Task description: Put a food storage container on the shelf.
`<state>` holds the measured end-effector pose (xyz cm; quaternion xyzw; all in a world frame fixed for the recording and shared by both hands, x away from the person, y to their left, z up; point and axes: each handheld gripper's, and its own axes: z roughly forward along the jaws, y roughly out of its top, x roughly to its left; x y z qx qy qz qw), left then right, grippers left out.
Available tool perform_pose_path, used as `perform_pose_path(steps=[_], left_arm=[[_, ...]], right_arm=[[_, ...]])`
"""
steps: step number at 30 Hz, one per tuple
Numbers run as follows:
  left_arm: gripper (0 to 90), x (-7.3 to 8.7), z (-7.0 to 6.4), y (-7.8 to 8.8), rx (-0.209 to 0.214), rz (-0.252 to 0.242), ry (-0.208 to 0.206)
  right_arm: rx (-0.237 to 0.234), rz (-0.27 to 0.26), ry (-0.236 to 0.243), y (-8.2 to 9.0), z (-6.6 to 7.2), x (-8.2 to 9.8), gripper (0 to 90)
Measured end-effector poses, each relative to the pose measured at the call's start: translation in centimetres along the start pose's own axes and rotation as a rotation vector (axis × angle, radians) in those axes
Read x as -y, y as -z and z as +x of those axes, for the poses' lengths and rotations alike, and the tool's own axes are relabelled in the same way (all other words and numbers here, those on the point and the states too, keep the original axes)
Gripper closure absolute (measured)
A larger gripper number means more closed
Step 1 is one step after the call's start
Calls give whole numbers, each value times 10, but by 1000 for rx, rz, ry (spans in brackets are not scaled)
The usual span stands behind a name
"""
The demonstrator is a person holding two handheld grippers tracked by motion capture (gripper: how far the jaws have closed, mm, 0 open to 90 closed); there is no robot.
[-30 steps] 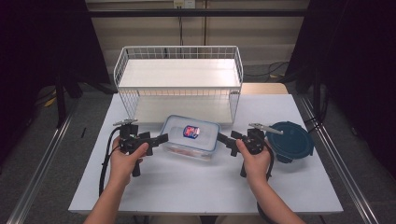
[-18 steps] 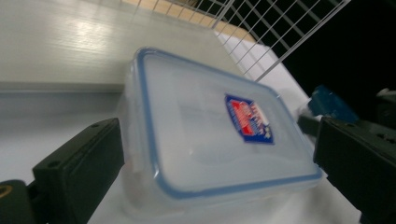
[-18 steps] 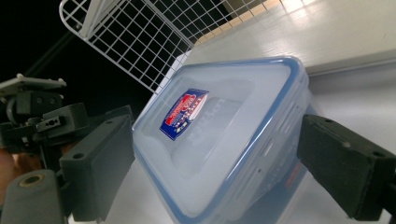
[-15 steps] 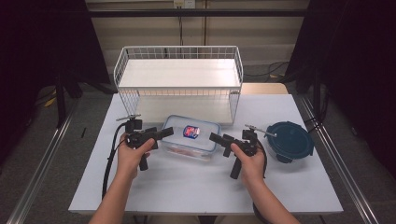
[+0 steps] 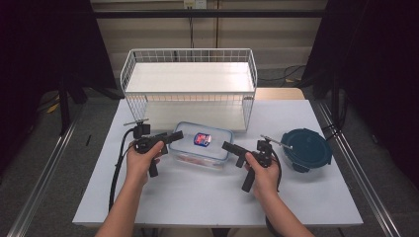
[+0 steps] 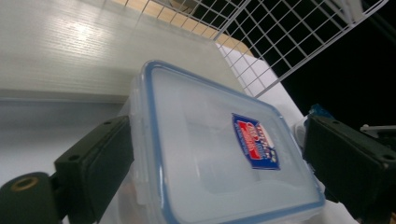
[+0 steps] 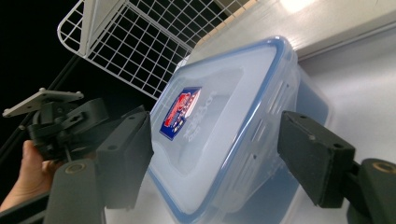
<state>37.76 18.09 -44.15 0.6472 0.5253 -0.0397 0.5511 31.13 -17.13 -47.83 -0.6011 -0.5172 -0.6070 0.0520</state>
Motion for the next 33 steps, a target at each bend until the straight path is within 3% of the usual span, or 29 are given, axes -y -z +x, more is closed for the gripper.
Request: perform_pose_path(steps=[4, 11, 18, 20, 21, 24, 30, 33], left_arm=[[147, 0, 5, -1, -14, 26, 10], [203, 2, 13, -7, -48, 58, 41], [237, 3, 19, -12, -33, 69, 63], [245, 3, 20, -12, -44, 73, 59], [248, 3, 21, -13, -38, 69, 60], [248, 3, 23, -14, -32, 71, 74], [251, 4, 28, -19, -44, 84, 99], [261, 5, 29, -22, -23, 71, 105]], right_arm=[[-9, 0, -27, 0, -1, 2, 296], [18, -13, -52, 0, -5, 6, 337], [65, -19, -60, -2, -10, 10, 380], [62, -24, -74, -4, -11, 12, 408], [57, -16, -103, -4, -11, 13, 440], [51, -1, -140, -6, -13, 14, 411], [47, -22, -151, -8, -15, 15, 413], [48, -30, -175, -8, -17, 15, 423]])
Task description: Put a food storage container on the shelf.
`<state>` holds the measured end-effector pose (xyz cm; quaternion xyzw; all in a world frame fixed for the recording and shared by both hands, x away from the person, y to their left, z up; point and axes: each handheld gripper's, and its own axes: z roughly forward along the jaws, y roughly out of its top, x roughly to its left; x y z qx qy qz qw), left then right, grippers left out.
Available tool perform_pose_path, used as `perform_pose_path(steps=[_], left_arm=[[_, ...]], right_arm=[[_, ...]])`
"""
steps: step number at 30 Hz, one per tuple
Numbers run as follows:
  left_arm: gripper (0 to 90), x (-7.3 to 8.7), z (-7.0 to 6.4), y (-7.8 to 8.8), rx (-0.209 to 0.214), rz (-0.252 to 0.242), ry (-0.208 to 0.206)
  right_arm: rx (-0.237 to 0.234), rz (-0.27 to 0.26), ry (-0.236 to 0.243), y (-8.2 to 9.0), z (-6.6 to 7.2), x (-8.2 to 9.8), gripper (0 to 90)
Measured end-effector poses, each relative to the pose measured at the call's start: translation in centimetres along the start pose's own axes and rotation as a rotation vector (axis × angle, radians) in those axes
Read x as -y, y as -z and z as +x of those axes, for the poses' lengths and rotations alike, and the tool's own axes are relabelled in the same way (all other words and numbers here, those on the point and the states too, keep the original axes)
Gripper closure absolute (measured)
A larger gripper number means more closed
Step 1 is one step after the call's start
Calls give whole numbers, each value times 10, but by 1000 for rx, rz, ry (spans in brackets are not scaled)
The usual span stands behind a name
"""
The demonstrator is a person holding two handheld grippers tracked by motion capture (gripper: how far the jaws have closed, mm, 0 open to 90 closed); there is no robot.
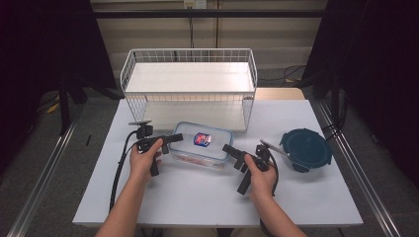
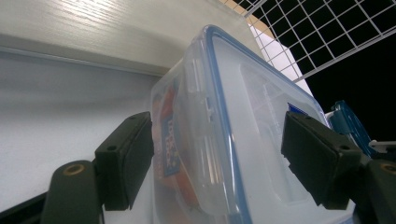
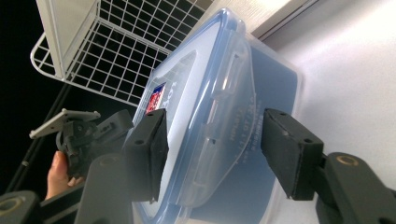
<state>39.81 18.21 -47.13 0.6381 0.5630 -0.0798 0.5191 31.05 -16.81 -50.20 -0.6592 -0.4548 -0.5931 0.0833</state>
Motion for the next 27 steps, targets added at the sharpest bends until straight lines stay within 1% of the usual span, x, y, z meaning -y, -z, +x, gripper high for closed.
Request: perform_pose_path(steps=[1, 5, 6, 7, 8, 10, 12, 13, 14, 15, 16, 19, 20, 22, 23, 24, 25, 26, 27], left_arm=[[283, 0, 0, -1, 11, 9, 1], [305, 1, -1, -2, 17, 15, -5], [310, 1, -1, -1, 6, 10, -10], [313, 1, -2, -1, 8, 13, -16], [326, 0, -2, 0, 7, 24, -13], [330, 1, -2, 1, 12, 21, -10], [332, 1, -3, 2, 9, 31, 1], [333, 1, -4, 2, -2, 30, -1], [335, 1, -4, 2, -4, 33, 4], [343, 1, -4, 3, -3, 27, 19], [354, 1, -4, 4, -8, 27, 22], [380, 2, -2, 6, 2, 13, 55], [391, 2, -1, 7, 6, 13, 67], [405, 4, 0, 8, 8, 2, 80], [409, 4, 0, 8, 8, 2, 80], [414, 5, 1, 10, 8, -11, 86], [422, 5, 1, 11, 19, -16, 100], [434, 6, 1, 13, 19, -26, 109], [445, 6, 2, 15, 30, -32, 119]], right_arm=[[-2, -3, -11, 0, 0, 0, 427], [-4, -27, -34, 1, -1, 0, 484], [-5, -32, -37, 1, -1, 0, 493], [-6, -34, -40, 2, 0, 0, 502], [-5, -37, -37, 2, 0, 0, 511], [-6, -37, -39, 3, 0, 0, 519], [-5, -38, -50, 3, 0, 0, 521], [-5, -42, -47, 3, 0, 0, 521], [-4, -43, -51, 3, 0, 0, 524], [-3, -44, -56, 3, 0, 0, 527], [-3, -41, -68, 3, 0, 0, 531], [-14, -52, -88, 3, -1, 1, 538], [-8, -53, -89, 3, -1, 1, 540], [-10, -57, -101, 3, 0, 2, 543], [-10, -57, -101, 3, 0, 2, 543], [-3, -62, -113, 3, 1, 2, 550], [-4, -66, -116, 3, 1, 2, 555], [-8, -71, -120, 3, 2, 2, 563], [-15, -76, -124, 3, 2, 2, 570]])
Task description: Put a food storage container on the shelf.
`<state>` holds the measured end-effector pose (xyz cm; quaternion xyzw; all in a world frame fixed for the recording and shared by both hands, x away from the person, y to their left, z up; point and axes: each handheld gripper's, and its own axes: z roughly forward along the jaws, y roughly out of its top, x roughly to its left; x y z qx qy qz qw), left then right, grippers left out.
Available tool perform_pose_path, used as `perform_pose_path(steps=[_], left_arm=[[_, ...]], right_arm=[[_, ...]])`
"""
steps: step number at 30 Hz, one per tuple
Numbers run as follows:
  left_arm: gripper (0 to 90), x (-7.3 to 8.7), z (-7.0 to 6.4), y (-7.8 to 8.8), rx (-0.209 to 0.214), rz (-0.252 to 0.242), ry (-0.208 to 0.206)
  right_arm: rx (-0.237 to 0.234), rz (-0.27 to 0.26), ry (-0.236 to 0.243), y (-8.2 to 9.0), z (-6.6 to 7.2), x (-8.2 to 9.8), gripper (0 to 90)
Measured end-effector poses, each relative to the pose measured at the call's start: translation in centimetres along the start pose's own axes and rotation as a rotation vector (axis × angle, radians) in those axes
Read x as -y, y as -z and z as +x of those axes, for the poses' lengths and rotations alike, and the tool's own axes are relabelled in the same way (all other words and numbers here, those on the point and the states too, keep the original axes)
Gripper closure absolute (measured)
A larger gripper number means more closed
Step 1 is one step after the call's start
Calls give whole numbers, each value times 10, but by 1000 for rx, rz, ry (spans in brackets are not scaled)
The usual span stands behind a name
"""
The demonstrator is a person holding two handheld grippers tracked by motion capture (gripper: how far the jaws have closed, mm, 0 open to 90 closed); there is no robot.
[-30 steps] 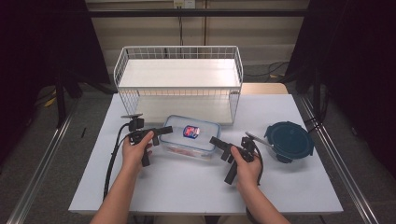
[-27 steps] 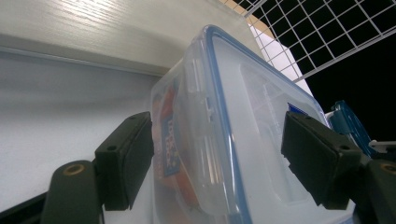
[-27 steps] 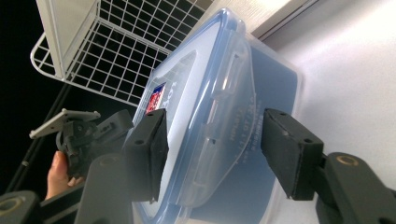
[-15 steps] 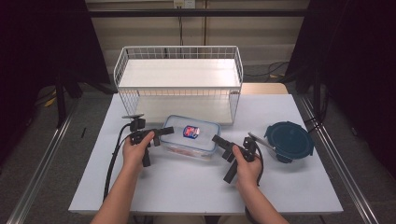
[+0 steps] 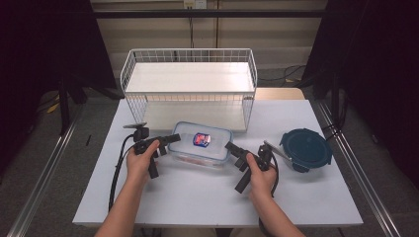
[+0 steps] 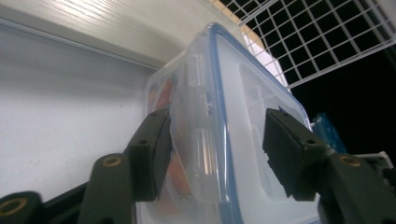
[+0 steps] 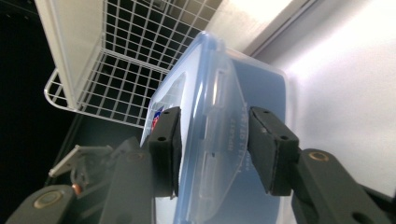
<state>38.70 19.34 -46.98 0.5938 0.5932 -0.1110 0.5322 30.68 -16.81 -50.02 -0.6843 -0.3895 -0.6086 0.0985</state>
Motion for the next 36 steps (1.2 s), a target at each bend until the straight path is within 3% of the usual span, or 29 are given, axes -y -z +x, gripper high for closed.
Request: perform_pose_path(steps=[9, 10, 18, 21, 26, 36], left_arm=[[494, 2, 1, 7, 21, -32, 29], [504, 2, 2, 10, 44, -43, 50], [536, 3, -1, 17, 84, -58, 58], [550, 2, -5, 22, 116, -87, 69], [558, 0, -12, 31, 137, -114, 70], [567, -4, -30, 49, 160, -199, 35]], right_arm=[[-32, -9, 2, -1, 3, -2, 590], [-39, -13, 8, -1, 3, -3, 590], [-85, -35, 13, 0, 3, -7, 595], [-102, -45, 3, 2, 8, -9, 596], [-127, -53, 25, 2, 18, -13, 595], [-189, -84, 40, 3, 39, -20, 597]])
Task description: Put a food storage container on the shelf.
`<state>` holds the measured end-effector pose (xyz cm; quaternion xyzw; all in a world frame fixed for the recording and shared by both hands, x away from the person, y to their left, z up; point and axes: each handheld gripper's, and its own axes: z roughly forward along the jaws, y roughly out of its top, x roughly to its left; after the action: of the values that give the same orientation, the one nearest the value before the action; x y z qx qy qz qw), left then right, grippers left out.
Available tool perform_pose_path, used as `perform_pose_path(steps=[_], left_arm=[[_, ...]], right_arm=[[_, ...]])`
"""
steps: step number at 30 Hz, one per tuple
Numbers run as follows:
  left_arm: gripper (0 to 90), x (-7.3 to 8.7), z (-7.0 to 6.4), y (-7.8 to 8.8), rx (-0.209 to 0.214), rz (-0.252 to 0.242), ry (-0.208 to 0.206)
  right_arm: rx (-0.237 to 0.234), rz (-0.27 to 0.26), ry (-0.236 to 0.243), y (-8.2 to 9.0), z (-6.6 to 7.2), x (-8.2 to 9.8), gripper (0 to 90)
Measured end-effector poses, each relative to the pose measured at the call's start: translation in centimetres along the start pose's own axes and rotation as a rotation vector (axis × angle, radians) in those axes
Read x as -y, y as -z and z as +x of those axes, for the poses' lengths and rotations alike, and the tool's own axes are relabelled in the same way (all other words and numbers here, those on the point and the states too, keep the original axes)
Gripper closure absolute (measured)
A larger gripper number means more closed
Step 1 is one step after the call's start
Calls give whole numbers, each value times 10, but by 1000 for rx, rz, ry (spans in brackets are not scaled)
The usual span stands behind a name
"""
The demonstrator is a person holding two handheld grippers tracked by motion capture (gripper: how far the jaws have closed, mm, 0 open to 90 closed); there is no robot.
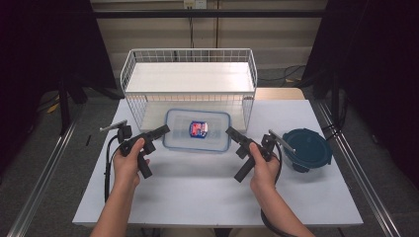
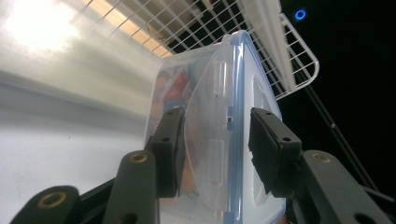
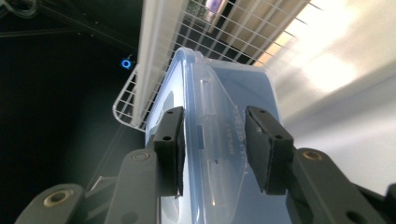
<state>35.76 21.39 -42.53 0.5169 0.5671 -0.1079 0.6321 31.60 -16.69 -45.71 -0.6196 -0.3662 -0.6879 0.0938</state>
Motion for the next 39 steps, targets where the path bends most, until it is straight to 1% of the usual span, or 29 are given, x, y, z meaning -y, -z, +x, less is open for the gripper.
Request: perform_pose_path(steps=[1, 2, 3, 4, 6, 7, 10, 13, 14, 15, 16, 17, 18, 19, 22, 24, 25, 26, 27, 28, 29, 30, 31, 33, 35, 36, 37, 38, 39], left_arm=[[567, 0, -3, 1, -1, -13, 5], [567, -1, -5, 3, -1, -19, -6], [567, -1, -5, 3, -1, -19, -6], [567, -2, -11, 6, 5, -33, -16], [569, -4, -16, 8, 16, -45, -22], [571, -4, -18, 9, 24, -55, -38], [571, -6, -26, 11, 18, -66, -47], [570, -8, -32, 14, 27, -67, -69], [570, -9, -33, 14, 36, -76, -67], [571, -10, -34, 16, 37, -70, -78], [570, -11, -36, 16, 43, -76, -81], [571, -12, -38, 16, 49, -86, -70], [570, -13, -39, 17, 55, -81, -79], [571, -14, -42, 17, 58, -88, -77], [571, -17, -48, 18, 66, -96, -91], [571, -20, -51, 18, 72, -94, -90], [571, -20, -51, 18, 72, -94, -90], [571, -24, -55, 18, 74, -86, -92], [571, -25, -57, 18, 74, -95, -98], [571, -27, -59, 19, 70, -79, -106], [571, -28, -60, 18, 70, -87, -100], [571, -29, -60, 19, 76, -84, -112], [571, -30, -61, 19, 77, -81, -106], [572, -32, -64, 19, 71, -96, -98], [572, -33, -64, 19, 88, -97, -96], [573, -34, -65, 19, 88, -98, -104], [574, -34, -66, 19, 92, -105, -98], [574, -34, -68, 19, 89, -118, -100], [574, -35, -68, 21, 88, -106, -117]], right_arm=[[-5, 0, 3, 0, 2, -1, 597], [-9, -2, 6, -1, 5, -1, 597], [-9, -2, 6, -1, 5, -1, 597], [-22, -10, 13, -2, 9, -3, 597], [-36, -11, 19, -2, 14, -5, 597], [-42, -14, 19, -2, 16, -6, 597], [-46, -16, 27, -3, 22, -10, 595], [-61, -19, 28, -3, 28, -14, 595], [-67, -19, 28, -3, 30, -15, 596], [-67, -20, 39, -3, 32, -16, 595], [-70, -25, 45, -3, 35, -16, 596], [-75, -26, 46, -3, 37, -18, 596], [-81, -28, 43, -4, 40, -19, 597], [-84, -32, 43, -4, 42, -20, 597], [-95, -49, 51, -5, 48, -24, 597], [-104, -53, 55, -5, 53, -26, 598], [-104, -59, 60, -6, 55, -28, 598], [-106, -59, 65, -6, 56, -29, 598], [-112, -64, 62, -6, 58, -30, 598], [-117, -62, 59, -7, 59, -32, 598], [-117, -66, 67, -7, 60, -33, 598], [-120, -69, 67, -8, 61, -34, 598], [-124, -73, 67, -9, 63, -34, 598], [-129, -75, 74, -10, 65, -36, 599], [-131, -78, 68, -11, 67, -37, 599], [-134, -79, 69, -11, 67, -38, 599], [-135, -85, 68, -12, 68, -38, 599], [-141, -91, 66, -12, 69, -39, 599], [-143, -91, 64, -13, 71, -39, 599]])
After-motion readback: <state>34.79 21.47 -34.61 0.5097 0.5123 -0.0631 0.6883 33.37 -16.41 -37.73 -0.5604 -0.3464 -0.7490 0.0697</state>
